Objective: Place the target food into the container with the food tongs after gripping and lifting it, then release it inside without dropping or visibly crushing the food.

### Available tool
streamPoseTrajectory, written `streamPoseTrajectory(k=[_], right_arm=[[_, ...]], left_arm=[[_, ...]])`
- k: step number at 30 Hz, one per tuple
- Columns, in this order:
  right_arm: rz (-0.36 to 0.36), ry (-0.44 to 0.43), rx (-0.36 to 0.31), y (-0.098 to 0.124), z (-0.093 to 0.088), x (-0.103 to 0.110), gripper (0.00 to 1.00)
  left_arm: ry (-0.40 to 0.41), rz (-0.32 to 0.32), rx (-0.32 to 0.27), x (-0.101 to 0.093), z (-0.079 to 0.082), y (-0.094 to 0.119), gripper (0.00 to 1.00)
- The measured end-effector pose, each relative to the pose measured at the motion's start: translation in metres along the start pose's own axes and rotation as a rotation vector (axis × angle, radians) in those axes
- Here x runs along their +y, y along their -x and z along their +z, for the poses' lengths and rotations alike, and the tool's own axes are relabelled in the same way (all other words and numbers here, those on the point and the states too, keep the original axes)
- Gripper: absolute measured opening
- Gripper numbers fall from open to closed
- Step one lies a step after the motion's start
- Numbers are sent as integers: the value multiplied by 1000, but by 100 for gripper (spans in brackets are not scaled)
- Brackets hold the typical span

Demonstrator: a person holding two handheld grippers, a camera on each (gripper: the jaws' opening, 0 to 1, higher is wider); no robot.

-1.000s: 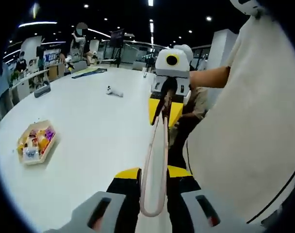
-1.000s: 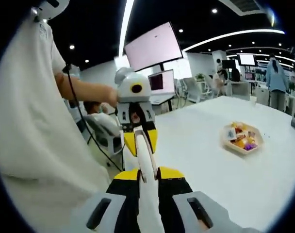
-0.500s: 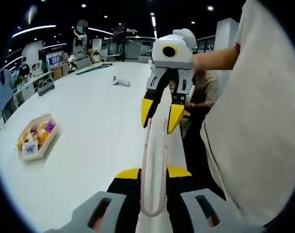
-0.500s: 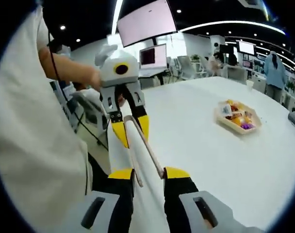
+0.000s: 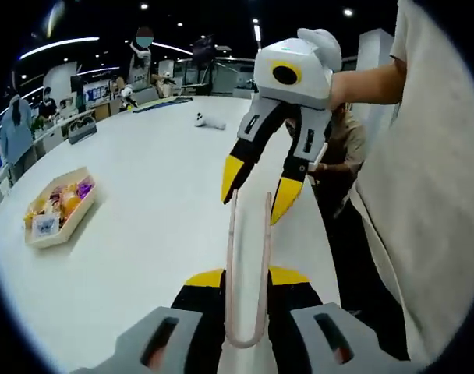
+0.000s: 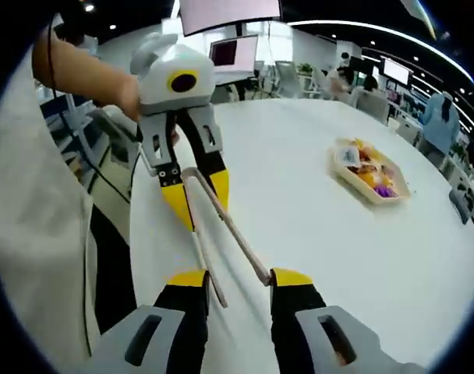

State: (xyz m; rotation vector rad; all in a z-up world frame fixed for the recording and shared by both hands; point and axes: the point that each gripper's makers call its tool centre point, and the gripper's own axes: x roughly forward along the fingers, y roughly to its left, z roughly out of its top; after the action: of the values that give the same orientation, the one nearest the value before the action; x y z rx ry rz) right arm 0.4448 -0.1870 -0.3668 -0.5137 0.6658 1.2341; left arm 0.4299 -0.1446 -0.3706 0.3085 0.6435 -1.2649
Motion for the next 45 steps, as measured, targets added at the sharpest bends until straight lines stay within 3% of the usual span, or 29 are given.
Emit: streamPoseTrajectory(k=[4, 10, 17, 25, 30, 34, 36, 38, 40, 43, 45], right_arm=[[-25, 2, -5, -8, 1, -8, 31], [-60, 12, 75, -25, -8, -22, 33], [-121, 50, 54, -32, -6, -43, 34], [-124, 47, 98, -46, -21, -43, 35], [-153, -33, 57, -47, -21, -48, 36], [-223, -134, 35, -48, -21, -59, 38], [-219, -126, 31, -48, -21, -60, 39], [-229, -134, 20, -47, -20, -61, 41], [-234, -136, 18, -46, -20, -61, 42], [-245, -110, 7, -44, -19, -59, 42], [-245, -107, 4, -42, -20, -56, 43]], left_arm=[[-2, 6, 2, 12, -4, -1, 17], [-12, 12, 38, 27, -9, -10, 17], [-9, 37, 34, 46, -7, -13, 17], [-9, 21, 69, 52, -18, -24, 18], [0, 36, 56, 56, -20, -26, 20], [18, 57, 31, 59, -17, -27, 19], [39, 73, 22, 62, -16, -25, 20], [119, 146, -15, 72, -13, -21, 28], [143, 213, -20, 81, -15, -17, 36], [125, 237, 2, 81, -19, -14, 39], [114, 286, 6, 85, -21, -10, 40]])
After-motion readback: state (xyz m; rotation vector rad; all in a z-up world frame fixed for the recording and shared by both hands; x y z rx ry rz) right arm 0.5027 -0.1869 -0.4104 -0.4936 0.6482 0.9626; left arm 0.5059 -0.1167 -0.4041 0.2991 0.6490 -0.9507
